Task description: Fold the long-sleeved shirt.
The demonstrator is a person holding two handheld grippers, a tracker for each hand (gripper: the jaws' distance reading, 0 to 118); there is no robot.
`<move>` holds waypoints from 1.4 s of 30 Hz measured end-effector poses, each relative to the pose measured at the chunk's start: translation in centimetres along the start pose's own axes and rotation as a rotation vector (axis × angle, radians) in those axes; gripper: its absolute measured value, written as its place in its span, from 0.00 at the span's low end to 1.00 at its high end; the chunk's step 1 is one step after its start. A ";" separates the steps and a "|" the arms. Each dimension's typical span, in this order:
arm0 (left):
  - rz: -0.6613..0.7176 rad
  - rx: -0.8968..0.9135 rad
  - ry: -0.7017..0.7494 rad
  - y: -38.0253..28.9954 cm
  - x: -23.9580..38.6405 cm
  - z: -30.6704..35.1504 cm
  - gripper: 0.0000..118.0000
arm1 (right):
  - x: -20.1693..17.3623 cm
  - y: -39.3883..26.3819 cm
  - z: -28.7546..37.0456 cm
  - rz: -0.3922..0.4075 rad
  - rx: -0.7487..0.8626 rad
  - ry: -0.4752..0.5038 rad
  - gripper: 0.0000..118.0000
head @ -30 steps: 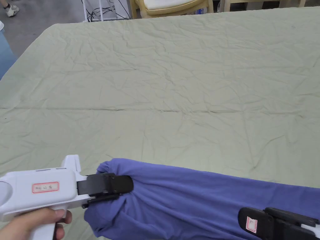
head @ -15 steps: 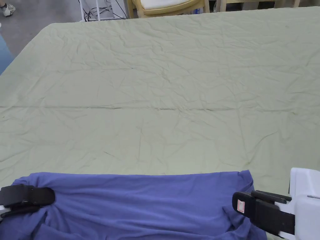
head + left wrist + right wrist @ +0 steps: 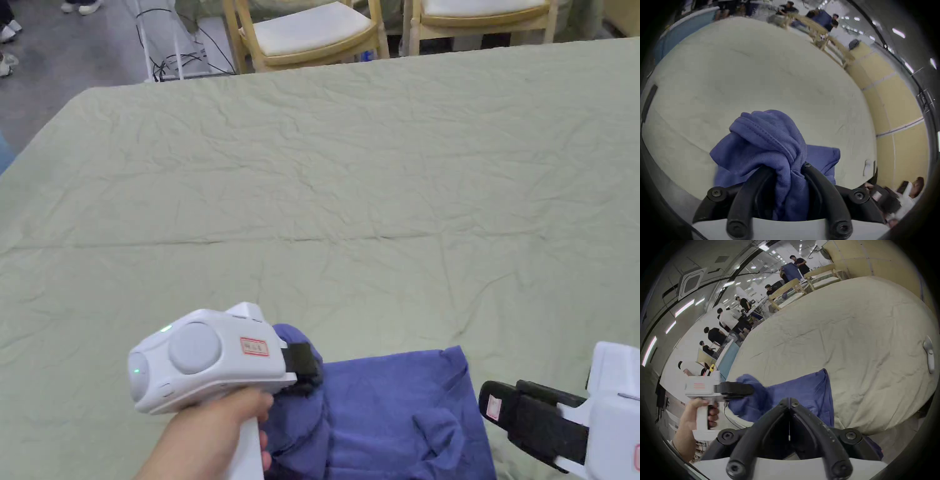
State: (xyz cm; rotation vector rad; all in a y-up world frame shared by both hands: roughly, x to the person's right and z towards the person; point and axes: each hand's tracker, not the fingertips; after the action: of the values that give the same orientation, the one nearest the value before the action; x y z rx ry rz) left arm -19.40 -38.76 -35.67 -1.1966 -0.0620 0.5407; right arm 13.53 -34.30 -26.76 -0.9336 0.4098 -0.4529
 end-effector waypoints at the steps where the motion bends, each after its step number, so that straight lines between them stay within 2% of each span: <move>1: -0.004 -0.010 0.019 -0.3 1.1 -1.7 0.17 | 0.1 0.0 0.3 -0.001 -0.001 -0.004 0.02; 4: -0.031 -0.031 0.110 -1.3 3.8 -5.8 0.17 | 0.6 -0.1 1.1 -0.001 0.003 -0.011 0.02; 7: -0.089 0.006 0.165 -2.3 5.8 -6.0 0.17 | 0.9 -0.1 1.4 0.000 0.008 -0.025 0.02; 14: -0.047 0.008 0.129 -2.5 6.6 -5.1 0.17 | 1.2 -0.1 0.8 -0.010 -0.004 -0.025 0.02; 16: 0.011 0.015 0.108 -2.4 6.6 -4.4 0.17 | 1.2 -0.2 0.8 -0.013 -0.004 -0.021 0.02; 22: -0.017 -0.013 0.053 -3.3 9.4 -5.2 0.18 | 1.2 -0.1 1.3 -0.021 0.008 -0.024 0.02; 23: -0.015 -0.028 0.056 -3.5 9.8 -5.8 0.21 | 1.3 -0.1 1.5 -0.021 0.012 -0.028 0.02; 24: -0.028 -0.032 0.056 -3.7 10.0 -6.4 0.30 | 1.4 0.0 1.7 -0.024 0.017 -0.033 0.02; 25: -0.046 -0.034 0.026 -3.9 10.0 -6.5 0.56 | 1.5 0.0 1.9 -0.026 0.022 -0.036 0.02; 26: -0.046 -0.019 -0.064 -3.9 9.8 -6.2 0.77 | 1.7 0.1 2.1 -0.027 0.026 -0.036 0.02; 27: -0.024 0.009 -0.201 -4.1 9.6 -5.2 0.90 | 1.9 0.2 2.4 -0.030 0.032 -0.035 0.02; 30: -0.011 0.024 -0.425 -3.7 9.0 -0.9 1.00 | 2.6 0.6 3.3 -0.056 0.059 -0.026 0.02; 32: 0.003 0.058 -0.491 -3.2 7.6 1.8 1.00 | 3.2 0.8 4.0 -0.074 0.084 -0.021 0.02; 35: 0.062 0.205 -0.383 -2.7 5.0 5.0 1.00 | 3.9 1.2 4.5 -0.078 0.103 -0.050 0.02; 36: 0.062 0.222 -0.281 -2.5 4.2 5.6 0.97 | 4.2 1.2 4.6 -0.080 0.108 -0.057 0.02; 37: 0.020 0.235 -0.168 -2.4 3.8 5.9 0.81 | 4.5 1.2 4.6 -0.087 0.109 -0.060 0.02; 38: -0.047 0.259 -0.091 -2.6 3.7 5.8 0.53 | 4.7 1.2 4.6 -0.098 0.108 -0.061 0.02; 39: -0.091 0.270 -0.016 -2.9 4.0 5.0 0.15 | 4.9 1.1 4.7 -0.105 0.108 -0.059 0.02; 40: -0.144 0.275 0.117 -3.6 4.3 3.9 0.02 | 5.0 1.0 4.7 -0.113 0.109 -0.055 0.02; 42: -0.223 0.193 0.115 -4.8 4.6 2.3 0.02 | 5.1 0.8 4.9 -0.119 0.107 -0.053 0.02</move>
State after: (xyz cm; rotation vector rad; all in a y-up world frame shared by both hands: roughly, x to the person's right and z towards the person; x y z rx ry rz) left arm -14.36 -36.04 -31.62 -1.0151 -0.0434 0.2754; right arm 20.45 -33.35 -25.59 -0.8672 0.2796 -0.5523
